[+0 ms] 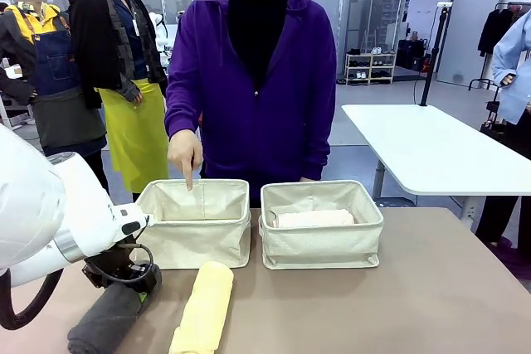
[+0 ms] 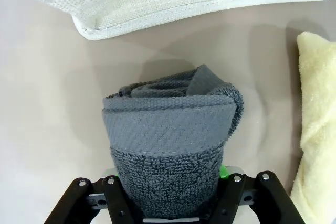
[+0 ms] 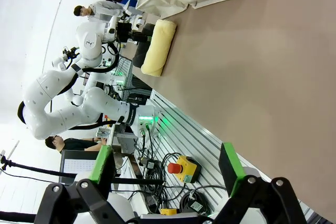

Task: Divide the towels into two baskets.
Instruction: Pick up one hotel-folded towel from the bottom of the table and place it in the Fabric basket indicated by the person.

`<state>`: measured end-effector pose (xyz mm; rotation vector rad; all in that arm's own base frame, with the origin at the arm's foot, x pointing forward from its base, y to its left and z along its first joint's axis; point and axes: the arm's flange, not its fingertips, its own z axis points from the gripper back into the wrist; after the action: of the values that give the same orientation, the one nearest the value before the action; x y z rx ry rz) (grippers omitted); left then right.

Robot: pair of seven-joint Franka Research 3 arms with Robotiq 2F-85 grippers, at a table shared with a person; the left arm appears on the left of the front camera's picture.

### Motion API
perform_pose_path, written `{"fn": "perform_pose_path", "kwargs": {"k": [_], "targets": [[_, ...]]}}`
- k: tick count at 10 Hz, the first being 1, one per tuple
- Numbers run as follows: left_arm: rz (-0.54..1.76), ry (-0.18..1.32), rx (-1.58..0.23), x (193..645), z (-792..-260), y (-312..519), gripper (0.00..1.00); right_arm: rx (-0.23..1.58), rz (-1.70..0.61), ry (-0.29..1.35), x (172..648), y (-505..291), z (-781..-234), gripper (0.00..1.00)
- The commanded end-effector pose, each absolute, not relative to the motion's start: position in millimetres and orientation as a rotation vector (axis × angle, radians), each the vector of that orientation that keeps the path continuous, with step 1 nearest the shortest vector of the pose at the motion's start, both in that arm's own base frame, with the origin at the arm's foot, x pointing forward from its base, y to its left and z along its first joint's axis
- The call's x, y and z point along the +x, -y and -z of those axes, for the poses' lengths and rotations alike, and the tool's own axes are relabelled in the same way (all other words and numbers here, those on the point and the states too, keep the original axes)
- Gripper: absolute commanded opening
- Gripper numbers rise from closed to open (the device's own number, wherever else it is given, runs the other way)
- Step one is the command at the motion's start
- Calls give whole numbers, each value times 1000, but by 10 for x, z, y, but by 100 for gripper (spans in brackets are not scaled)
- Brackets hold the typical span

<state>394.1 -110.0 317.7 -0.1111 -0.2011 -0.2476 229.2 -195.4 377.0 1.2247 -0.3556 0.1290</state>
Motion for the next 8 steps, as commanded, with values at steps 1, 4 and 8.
{"fn": "perform_pose_path", "kwargs": {"k": [1,4,8], "targets": [[249,191,-105,3946,-3147,1091,58,1225,-134,375,2285,1934,-3791,100],[249,191,-105,3946,-3147,1091,58,1225,-134,375,2285,1934,-3791,100],[539,228,-83,3827,-3841,1195,58,1225,-134,375,2285,1934,-3791,100]]}}
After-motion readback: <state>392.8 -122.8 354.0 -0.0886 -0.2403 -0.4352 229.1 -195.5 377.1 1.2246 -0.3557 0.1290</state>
